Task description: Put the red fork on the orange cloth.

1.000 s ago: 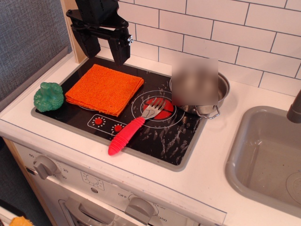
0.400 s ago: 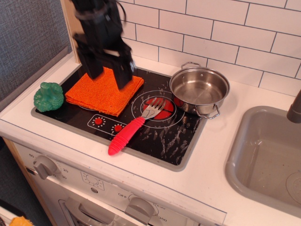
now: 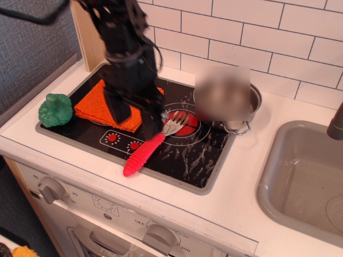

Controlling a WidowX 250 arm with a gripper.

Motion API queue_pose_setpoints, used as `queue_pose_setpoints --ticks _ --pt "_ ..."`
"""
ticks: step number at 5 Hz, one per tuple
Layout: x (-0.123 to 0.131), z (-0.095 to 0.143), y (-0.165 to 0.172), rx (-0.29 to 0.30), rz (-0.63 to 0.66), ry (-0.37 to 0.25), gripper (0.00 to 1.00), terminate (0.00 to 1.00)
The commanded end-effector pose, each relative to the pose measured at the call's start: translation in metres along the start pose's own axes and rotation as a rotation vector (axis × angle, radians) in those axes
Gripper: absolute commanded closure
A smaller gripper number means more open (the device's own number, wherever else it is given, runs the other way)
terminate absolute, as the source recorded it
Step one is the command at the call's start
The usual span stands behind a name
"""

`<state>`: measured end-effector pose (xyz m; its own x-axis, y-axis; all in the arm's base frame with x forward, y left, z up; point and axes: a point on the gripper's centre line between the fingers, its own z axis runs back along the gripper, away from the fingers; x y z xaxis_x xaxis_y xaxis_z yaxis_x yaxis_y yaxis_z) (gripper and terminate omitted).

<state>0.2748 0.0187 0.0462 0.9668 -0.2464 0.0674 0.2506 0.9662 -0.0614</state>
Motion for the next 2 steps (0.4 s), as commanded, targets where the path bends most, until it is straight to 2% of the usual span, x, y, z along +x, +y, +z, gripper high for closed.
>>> queue_pose_setpoints --ticks 1,2 --pt "0.0196 -0.027 -0.0084 0.025 0.035 0.073 0.0 0.0" --pt "0.0195 -0.0354 -0.009 0.056 0.049 0.101 0.0 0.0"
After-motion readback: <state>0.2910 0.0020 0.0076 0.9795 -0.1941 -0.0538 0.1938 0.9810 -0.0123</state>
